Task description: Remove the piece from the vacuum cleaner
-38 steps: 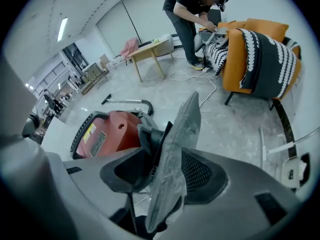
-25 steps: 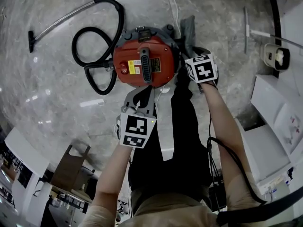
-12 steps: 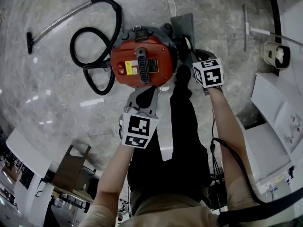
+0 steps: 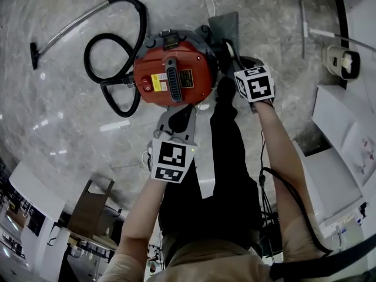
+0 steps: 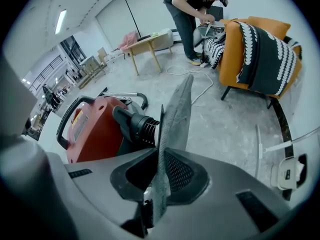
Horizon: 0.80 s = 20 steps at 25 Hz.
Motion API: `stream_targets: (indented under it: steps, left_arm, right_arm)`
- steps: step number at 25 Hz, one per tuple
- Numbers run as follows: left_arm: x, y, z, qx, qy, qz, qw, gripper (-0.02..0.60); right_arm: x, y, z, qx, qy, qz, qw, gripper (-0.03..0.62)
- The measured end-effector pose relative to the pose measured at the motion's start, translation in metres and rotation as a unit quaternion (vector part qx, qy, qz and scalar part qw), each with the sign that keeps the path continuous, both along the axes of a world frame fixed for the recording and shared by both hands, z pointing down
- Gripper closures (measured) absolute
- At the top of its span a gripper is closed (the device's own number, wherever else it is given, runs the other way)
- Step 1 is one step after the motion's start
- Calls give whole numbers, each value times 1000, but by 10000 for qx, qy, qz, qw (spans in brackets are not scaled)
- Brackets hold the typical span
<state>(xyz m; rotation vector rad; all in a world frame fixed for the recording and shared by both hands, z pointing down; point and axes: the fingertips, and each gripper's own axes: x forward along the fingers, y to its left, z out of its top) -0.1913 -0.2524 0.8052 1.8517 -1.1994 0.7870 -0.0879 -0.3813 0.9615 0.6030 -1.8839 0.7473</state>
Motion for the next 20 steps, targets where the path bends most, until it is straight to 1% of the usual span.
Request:
stream_targets:
  steps: [3,8,17,18,20]
  left_arm:
    - [-1,1,3,-34,-15,7,10000,588]
    - [-5,1,5,-70,-49,6,10000,588]
    - [-13,2,4,-61,-59,-39,10000,588]
    - [-13,2,3,-53,-55,-52,10000,588]
    - [-14,2,3,-52,-41,-66,10000,588]
  right_arm:
    - [2,-3,2,35,10,-17,10000,553]
    - [6,-6,4,267,58,-170,9995,553]
    - [15,-10,8,271,-152,217,9993,554]
    - [15,-11,8,278,-171,233,9992,553]
    - [16,-13,7,379,-143,104,9991,553]
